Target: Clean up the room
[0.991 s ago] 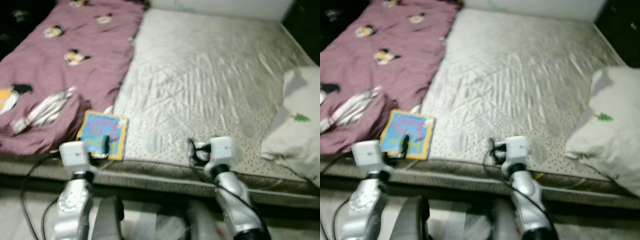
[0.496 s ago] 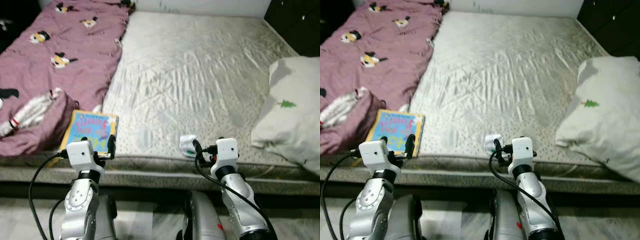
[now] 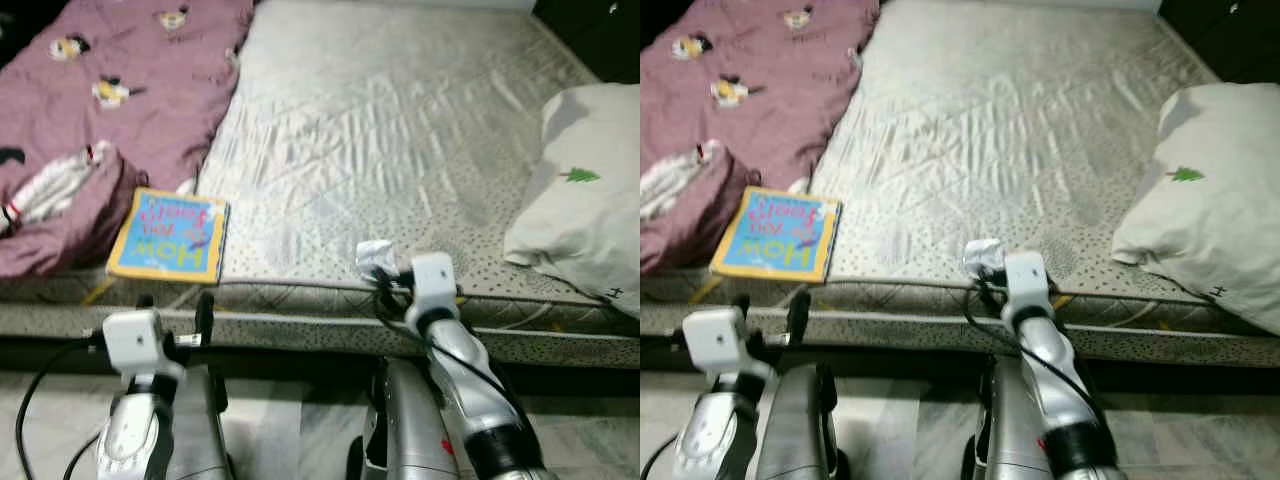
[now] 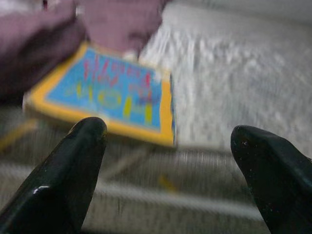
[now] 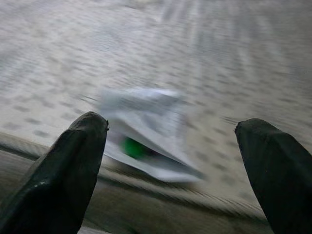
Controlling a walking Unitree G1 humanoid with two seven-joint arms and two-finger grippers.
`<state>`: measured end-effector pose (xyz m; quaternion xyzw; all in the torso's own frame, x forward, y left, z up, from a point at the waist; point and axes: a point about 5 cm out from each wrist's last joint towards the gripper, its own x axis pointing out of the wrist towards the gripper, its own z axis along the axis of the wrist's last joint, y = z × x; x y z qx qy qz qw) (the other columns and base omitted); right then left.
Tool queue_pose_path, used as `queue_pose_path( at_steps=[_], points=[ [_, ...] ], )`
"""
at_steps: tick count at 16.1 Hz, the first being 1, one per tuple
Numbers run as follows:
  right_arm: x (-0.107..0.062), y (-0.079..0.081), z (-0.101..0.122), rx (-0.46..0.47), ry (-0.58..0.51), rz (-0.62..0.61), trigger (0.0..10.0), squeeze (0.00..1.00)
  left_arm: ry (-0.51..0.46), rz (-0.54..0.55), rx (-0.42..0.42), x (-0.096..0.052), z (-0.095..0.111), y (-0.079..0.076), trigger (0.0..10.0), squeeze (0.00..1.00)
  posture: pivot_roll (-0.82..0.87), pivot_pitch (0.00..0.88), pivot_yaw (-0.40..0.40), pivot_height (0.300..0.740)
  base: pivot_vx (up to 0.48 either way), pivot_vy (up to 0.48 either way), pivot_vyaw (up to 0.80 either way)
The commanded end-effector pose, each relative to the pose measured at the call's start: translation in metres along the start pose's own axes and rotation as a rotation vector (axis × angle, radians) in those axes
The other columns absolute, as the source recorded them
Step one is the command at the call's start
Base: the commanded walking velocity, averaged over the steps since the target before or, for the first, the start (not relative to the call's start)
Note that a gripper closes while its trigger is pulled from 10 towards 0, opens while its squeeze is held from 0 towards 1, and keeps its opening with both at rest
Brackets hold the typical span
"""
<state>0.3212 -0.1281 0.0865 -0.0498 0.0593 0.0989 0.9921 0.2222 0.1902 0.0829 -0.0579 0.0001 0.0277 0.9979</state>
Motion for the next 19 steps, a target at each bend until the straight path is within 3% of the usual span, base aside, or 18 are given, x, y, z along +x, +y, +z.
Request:
queue_pose_path(
  at_steps=[1,4,6,8,9,12,15,17,19],
  points=[
    [0.004,0.009,0.004,-0.033,-0.045,0.097,10.0,0.00,0.004,0.000,-0.005,-0.003,0.006,0.000,10.0,0.00,0.14,0.224,-0.063,0.506,0.000,0.000,0.00],
    [0.015,0.012,0.015,-0.113,-0.088,0.109,10.0,0.00,0.014,0.009,-0.001,-0.011,0.010,0.001,10.0,0.00,0.17,0.246,-0.065,0.506,0.000,0.000,0.00],
    [0.025,0.011,0.024,-0.099,-0.105,0.120,10.0,0.00,0.027,0.019,-0.004,-0.018,0.012,0.002,10.0,0.00,0.18,0.267,-0.067,0.506,0.000,0.000,0.00],
    [0.034,0.009,0.039,-0.279,-0.183,0.061,10.0,0.00,0.046,0.016,-0.007,-0.023,0.012,0.000,10.0,0.00,0.19,0.279,-0.066,0.506,0.000,0.000,0.00],
    [0.039,0.009,0.042,-0.279,-0.171,0.045,10.0,0.00,0.056,0.012,-0.007,-0.025,0.013,-0.001,10.0,0.00,0.20,0.281,-0.065,0.506,0.000,0.000,0.00],
    [0.047,0.004,0.027,-0.448,-0.015,0.034,10.0,0.00,0.069,0.014,-0.008,-0.028,0.014,-0.001,10.0,0.00,0.20,0.289,-0.064,0.506,0.000,0.000,0.00],
    [0.041,-0.010,-0.005,-0.451,0.204,0.038,10.0,0.00,0.085,0.012,-0.005,-0.029,0.014,-0.002,10.0,0.00,0.21,0.290,-0.064,0.506,0.000,0.000,0.00],
    [0.037,-0.014,-0.013,-0.467,0.235,0.031,10.0,0.00,0.092,0.011,-0.005,-0.029,0.013,-0.002,10.0,0.00,0.20,0.279,-0.062,0.506,0.000,0.000,0.00],
    [0.036,-0.016,-0.015,-0.444,0.249,0.017,0.0,0.00,0.098,0.009,-0.005,-0.027,0.011,-0.002,10.0,0.00,0.20,0.264,-0.060,0.506,0.000,0.000,0.00]
  ],
)
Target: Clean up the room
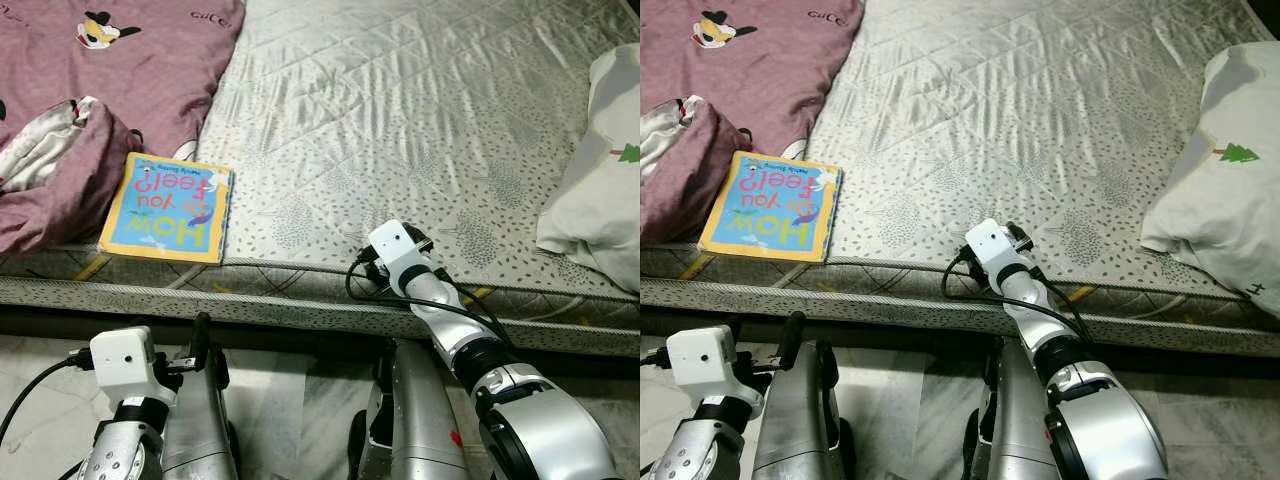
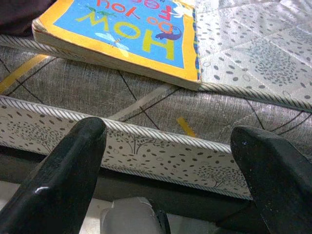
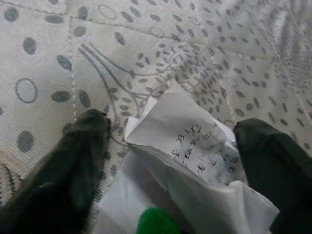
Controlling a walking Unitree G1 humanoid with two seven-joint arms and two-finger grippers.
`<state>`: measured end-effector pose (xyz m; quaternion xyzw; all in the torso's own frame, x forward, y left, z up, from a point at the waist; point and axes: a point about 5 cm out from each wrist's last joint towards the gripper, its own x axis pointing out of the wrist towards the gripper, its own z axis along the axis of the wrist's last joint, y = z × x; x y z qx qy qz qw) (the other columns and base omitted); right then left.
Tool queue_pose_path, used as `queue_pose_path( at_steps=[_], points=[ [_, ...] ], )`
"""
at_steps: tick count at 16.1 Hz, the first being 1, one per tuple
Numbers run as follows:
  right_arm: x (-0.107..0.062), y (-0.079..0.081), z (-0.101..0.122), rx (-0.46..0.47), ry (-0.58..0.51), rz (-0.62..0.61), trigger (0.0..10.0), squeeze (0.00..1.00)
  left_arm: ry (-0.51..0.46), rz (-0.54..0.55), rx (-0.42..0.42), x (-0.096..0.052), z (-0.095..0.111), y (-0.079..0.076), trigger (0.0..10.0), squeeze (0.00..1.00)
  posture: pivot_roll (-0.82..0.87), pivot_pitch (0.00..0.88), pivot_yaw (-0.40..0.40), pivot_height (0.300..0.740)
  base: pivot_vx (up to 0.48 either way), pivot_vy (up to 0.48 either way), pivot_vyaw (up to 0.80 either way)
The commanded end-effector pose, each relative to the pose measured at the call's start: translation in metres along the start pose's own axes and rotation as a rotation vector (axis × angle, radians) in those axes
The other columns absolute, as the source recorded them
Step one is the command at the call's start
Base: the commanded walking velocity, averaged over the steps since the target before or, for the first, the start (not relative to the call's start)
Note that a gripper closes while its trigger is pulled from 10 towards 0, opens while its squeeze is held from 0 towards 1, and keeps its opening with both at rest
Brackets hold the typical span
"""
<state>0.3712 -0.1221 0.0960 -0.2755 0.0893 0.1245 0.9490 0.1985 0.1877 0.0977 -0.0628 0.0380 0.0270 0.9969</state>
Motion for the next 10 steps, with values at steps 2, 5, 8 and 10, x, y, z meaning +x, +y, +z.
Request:
queue_pose_path(
  at_steps=[2,5,8,10],
  points=[
    [-0.009,0.005,-0.036,0.021,0.153,0.011,0.0,0.00,0.017,0.002,0.006,0.001,-0.002,0.001,10.0,0.00,0.21,0.255,-0.060,0.506,0.000,0.000,0.00],
    [-0.012,-0.002,-0.044,0.131,0.197,-0.047,0.0,0.00,0.006,0.009,0.015,0.004,-0.001,0.001,10.0,0.00,0.21,0.244,-0.060,0.506,0.000,0.000,0.00],
    [-0.012,-0.025,-0.042,0.191,0.193,-0.185,0.0,0.00,-0.001,0.014,0.025,0.009,-0.001,0.003,10.0,0.00,0.20,0.228,-0.057,0.506,0.000,0.000,0.00],
    [-0.012,-0.030,-0.042,0.226,0.197,-0.214,0.0,0.00,-0.002,0.016,0.027,0.011,-0.001,0.003,10.0,0.00,0.20,0.225,-0.056,0.506,0.000,0.000,0.00]
  ],
)
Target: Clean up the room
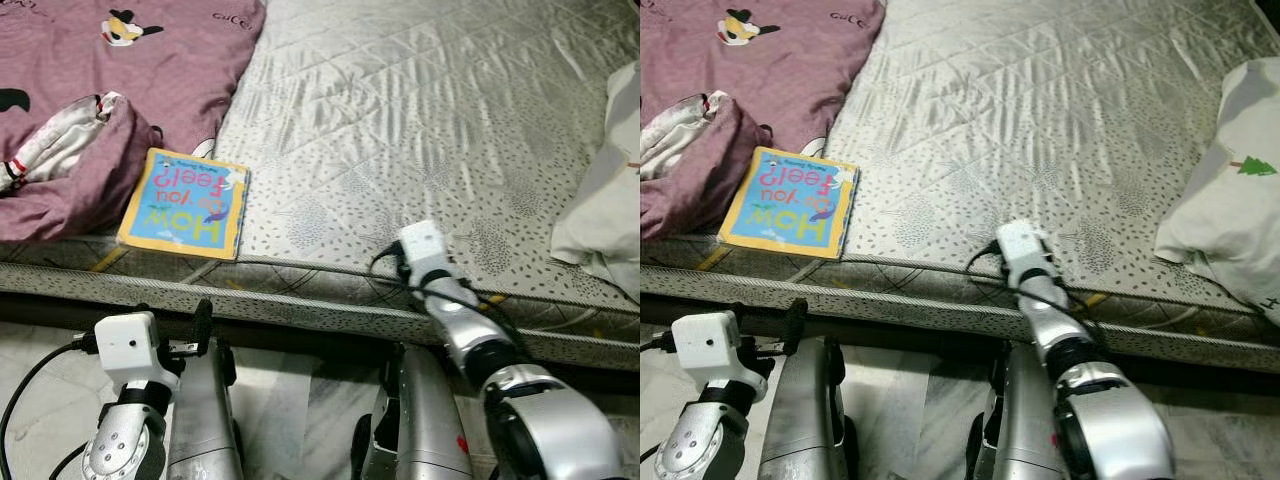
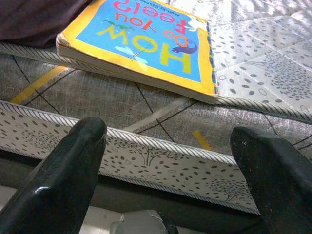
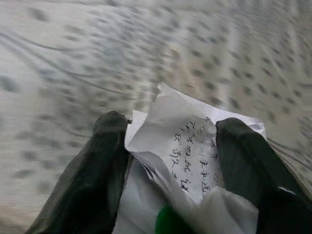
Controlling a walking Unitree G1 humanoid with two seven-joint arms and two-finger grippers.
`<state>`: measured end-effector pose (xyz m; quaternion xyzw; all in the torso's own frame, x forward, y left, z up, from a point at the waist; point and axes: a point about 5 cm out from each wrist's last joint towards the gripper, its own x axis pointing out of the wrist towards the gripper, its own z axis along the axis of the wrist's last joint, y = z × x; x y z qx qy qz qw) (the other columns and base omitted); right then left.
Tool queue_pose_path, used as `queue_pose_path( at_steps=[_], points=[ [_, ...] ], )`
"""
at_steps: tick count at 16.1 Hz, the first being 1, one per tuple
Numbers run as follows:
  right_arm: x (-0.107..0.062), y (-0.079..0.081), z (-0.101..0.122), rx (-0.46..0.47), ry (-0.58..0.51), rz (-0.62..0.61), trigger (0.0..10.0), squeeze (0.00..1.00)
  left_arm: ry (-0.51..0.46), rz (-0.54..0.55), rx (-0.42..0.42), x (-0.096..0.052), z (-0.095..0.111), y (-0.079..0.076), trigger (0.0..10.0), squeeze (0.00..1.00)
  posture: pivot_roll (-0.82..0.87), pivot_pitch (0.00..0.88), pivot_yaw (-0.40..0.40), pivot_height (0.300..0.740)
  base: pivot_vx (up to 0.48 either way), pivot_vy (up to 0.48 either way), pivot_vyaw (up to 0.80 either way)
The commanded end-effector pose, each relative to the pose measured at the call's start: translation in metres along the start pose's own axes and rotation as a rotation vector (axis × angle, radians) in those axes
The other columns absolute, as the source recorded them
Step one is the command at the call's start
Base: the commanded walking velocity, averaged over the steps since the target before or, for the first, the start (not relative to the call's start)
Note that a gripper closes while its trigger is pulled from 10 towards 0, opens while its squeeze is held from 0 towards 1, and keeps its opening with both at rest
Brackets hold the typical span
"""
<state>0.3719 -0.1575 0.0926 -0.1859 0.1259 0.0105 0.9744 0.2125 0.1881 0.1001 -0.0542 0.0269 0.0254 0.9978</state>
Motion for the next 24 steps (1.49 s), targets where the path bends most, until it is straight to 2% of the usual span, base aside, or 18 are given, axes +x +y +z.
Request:
queue_pose_path(
  at_steps=[1,3,4,10,13,15,18,21,24],
  points=[
    [-0.003,-0.011,-0.019,0.060,0.093,-0.055,0.0,0.00,0.019,0.020,0.012,-0.001,-0.005,0.003,10.0,0.00,0.19,0.216,-0.056,0.506,0.000,0.000,0.00],
    [-0.002,-0.013,-0.018,0.098,0.094,-0.065,0.0,0.00,0.019,0.018,0.012,0.000,-0.005,0.003,10.0,0.00,0.18,0.211,-0.055,0.506,0.000,0.000,0.00],
    [-0.002,-0.014,-0.018,0.175,0.101,-0.057,0.0,0.00,0.011,0.016,0.010,0.003,-0.005,0.001,10.0,0.00,0.18,0.205,-0.056,0.506,0.000,0.000,0.00],
    [-0.004,-0.009,-0.027,0.395,0.161,-0.034,0.0,0.00,-0.003,0.007,0.004,0.013,-0.007,-0.002,10.0,0.00,0.14,0.172,-0.049,0.506,0.000,0.000,0.00],
    [-0.003,-0.009,-0.022,0.487,0.134,-0.020,0.0,0.00,-0.017,-0.010,-0.001,0.022,-0.006,-0.006,10.0,0.00,0.12,0.148,-0.037,0.506,0.000,0.000,0.00],
    [-0.001,-0.007,-0.008,0.581,0.038,0.033,0.0,0.00,-0.027,-0.025,-0.006,0.029,-0.005,-0.008,10.0,0.00,0.10,0.131,-0.029,0.506,0.000,0.000,0.00],
    [-0.006,-0.013,0.004,0.641,-0.131,0.068,0.0,0.00,-0.041,-0.069,-0.015,0.038,-0.007,-0.017,10.0,0.00,0.04,0.099,-0.016,0.506,0.000,0.000,0.00],
    [-0.018,-0.013,0.001,0.624,-0.215,0.076,0.0,0.00,-0.065,-0.110,-0.012,0.050,-0.005,-0.027,10.0,0.00,0.02,0.074,0.000,0.506,0.000,0.000,0.00],
    [-0.030,-0.007,-0.002,0.660,-0.251,0.089,0.0,0.00,-0.082,-0.117,-0.014,0.059,-0.004,-0.028,10.0,0.00,0.00,0.044,0.007,0.506,0.000,0.000,0.00]
  ],
)
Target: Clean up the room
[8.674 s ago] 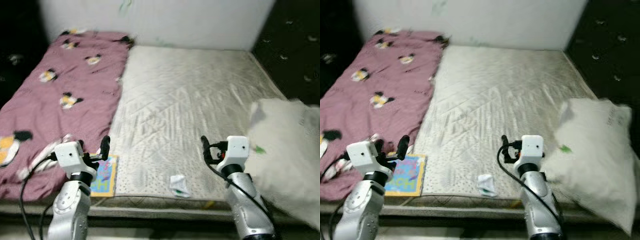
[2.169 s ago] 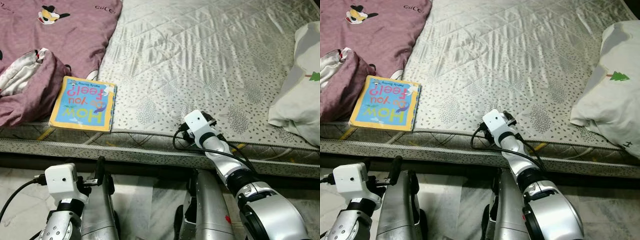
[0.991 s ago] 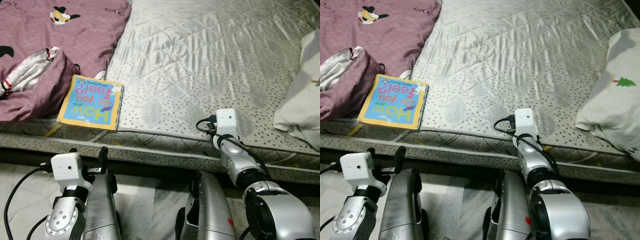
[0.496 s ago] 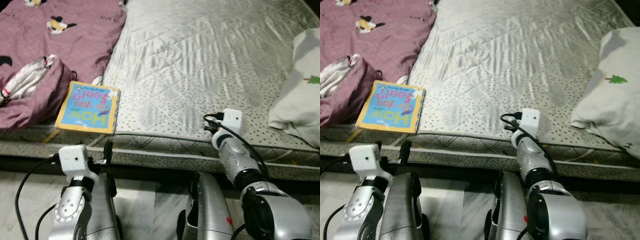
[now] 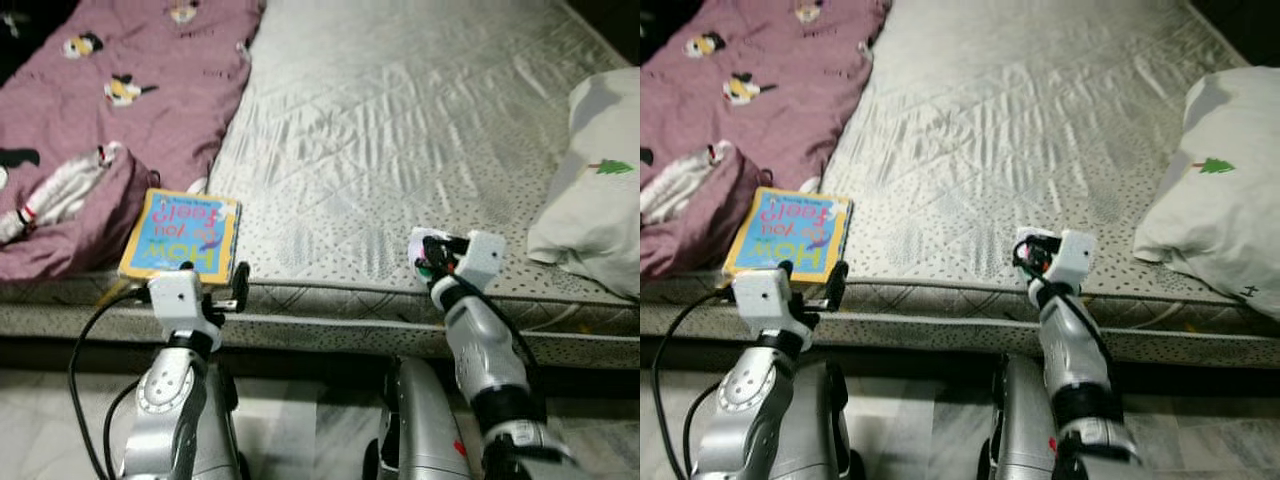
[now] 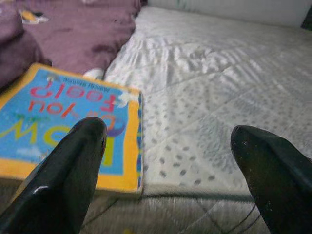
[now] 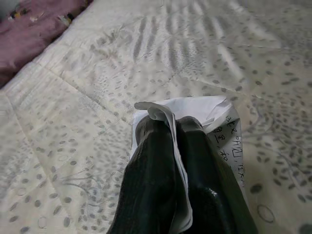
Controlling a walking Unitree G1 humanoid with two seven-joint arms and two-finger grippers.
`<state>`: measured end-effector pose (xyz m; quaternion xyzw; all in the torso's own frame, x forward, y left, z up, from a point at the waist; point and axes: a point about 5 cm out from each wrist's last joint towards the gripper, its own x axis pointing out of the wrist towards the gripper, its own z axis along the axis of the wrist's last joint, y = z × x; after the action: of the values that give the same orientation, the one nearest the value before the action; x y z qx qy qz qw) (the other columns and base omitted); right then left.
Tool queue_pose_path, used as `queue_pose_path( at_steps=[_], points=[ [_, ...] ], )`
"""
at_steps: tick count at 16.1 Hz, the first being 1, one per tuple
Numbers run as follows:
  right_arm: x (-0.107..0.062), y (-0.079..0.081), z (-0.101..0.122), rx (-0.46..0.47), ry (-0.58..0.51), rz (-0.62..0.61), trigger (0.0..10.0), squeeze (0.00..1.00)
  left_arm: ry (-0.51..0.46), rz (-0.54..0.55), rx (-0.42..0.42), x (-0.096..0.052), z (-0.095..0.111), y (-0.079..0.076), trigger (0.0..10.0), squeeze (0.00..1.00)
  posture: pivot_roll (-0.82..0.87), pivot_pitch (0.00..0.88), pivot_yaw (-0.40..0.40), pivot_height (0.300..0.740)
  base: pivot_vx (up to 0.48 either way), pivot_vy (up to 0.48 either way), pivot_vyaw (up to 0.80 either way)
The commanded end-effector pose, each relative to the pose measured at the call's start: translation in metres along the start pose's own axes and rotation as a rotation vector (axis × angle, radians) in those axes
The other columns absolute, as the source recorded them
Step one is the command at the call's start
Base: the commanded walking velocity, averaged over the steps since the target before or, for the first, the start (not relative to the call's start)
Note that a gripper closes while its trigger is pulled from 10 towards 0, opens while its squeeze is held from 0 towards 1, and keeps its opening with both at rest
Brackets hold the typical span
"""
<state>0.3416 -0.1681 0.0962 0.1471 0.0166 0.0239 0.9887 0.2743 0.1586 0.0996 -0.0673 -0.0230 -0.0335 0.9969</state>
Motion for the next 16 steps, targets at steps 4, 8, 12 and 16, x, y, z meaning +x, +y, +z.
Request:
queue_pose_path(
  at_steps=[4,8,12,16],
  points=[
    [-0.008,0.026,0.006,0.031,-0.068,0.055,0.0,0.00,-0.012,0.014,0.003,0.012,-0.004,0.006,10.0,0.00,-0.02,0.000,0.009,0.506,0.000,0.000,0.00],
    [-0.015,0.032,0.017,0.027,-0.108,0.080,10.0,0.00,-0.036,0.014,0.001,0.019,-0.002,0.006,10.0,0.00,-0.03,0.000,0.021,0.506,0.000,0.000,0.00],
    [-0.013,0.042,0.032,0.052,-0.164,0.119,10.0,0.00,-0.059,0.003,-0.012,0.024,0.005,0.006,10.0,0.00,-0.02,0.000,0.020,0.521,0.000,0.000,0.00],
    [-0.014,0.046,0.042,0.052,-0.180,0.125,10.0,0.00,-0.028,0.006,-0.004,0.015,-0.006,0.009,10.0,0.00,-0.03,0.005,0.023,0.566,0.000,0.000,0.00]
  ],
)
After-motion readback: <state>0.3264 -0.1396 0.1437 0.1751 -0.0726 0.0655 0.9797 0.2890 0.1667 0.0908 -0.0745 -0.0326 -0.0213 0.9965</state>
